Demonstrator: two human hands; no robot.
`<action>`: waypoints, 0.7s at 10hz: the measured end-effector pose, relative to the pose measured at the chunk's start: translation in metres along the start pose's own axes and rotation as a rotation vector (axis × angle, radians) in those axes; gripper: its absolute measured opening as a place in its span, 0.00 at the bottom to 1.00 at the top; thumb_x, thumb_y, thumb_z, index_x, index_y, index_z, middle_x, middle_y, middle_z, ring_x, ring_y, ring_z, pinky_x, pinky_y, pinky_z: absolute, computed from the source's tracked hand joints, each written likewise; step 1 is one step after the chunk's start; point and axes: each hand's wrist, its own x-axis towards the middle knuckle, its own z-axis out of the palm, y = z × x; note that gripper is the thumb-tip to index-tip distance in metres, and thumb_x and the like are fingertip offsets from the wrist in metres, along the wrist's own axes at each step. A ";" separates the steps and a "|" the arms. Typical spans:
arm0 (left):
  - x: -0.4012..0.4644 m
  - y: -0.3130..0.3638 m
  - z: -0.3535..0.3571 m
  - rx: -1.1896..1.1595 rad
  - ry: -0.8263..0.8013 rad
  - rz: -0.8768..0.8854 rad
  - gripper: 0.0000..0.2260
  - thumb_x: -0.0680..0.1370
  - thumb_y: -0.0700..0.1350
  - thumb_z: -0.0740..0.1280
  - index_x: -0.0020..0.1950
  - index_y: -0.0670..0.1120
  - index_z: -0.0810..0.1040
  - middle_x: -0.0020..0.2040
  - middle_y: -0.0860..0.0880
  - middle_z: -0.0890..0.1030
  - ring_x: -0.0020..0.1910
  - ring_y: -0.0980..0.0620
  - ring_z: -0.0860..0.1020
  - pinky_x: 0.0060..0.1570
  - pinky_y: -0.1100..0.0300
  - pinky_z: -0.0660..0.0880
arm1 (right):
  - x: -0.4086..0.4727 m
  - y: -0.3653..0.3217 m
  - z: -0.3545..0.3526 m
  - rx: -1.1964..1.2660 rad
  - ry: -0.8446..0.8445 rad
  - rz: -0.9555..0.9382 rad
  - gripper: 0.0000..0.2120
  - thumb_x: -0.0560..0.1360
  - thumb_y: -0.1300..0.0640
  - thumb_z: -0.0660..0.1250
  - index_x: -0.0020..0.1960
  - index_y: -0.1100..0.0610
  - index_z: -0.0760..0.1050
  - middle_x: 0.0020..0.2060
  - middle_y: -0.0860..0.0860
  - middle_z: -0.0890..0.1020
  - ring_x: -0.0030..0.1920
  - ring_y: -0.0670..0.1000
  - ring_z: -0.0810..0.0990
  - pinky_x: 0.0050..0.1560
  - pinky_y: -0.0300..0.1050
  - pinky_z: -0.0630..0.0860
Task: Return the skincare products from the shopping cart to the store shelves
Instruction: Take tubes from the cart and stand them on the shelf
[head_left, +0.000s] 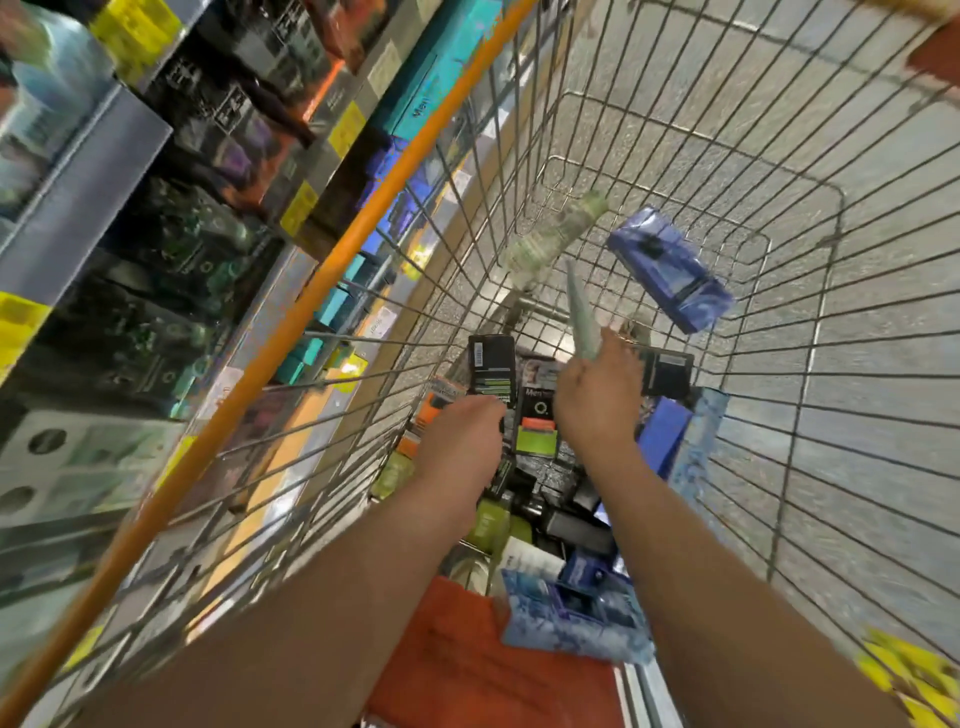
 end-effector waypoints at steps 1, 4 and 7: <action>-0.009 0.005 0.004 -0.115 -0.056 -0.013 0.14 0.85 0.37 0.55 0.63 0.33 0.77 0.67 0.31 0.75 0.68 0.33 0.74 0.66 0.38 0.72 | -0.039 -0.029 -0.031 0.429 -0.057 0.193 0.08 0.86 0.51 0.57 0.61 0.53 0.68 0.47 0.52 0.78 0.42 0.53 0.79 0.37 0.48 0.78; -0.095 0.042 -0.030 -0.202 -0.130 0.226 0.15 0.75 0.61 0.65 0.54 0.56 0.84 0.50 0.50 0.86 0.50 0.49 0.84 0.53 0.47 0.82 | -0.130 -0.122 -0.114 0.806 -0.088 0.243 0.23 0.86 0.40 0.49 0.50 0.50 0.79 0.39 0.49 0.84 0.33 0.42 0.80 0.29 0.37 0.74; -0.210 0.046 -0.159 -0.354 -0.419 0.465 0.10 0.85 0.44 0.65 0.63 0.47 0.82 0.39 0.50 0.84 0.27 0.57 0.78 0.22 0.67 0.69 | -0.221 -0.226 -0.167 0.858 -0.178 0.061 0.26 0.86 0.37 0.45 0.55 0.43 0.81 0.39 0.51 0.86 0.38 0.48 0.85 0.33 0.43 0.77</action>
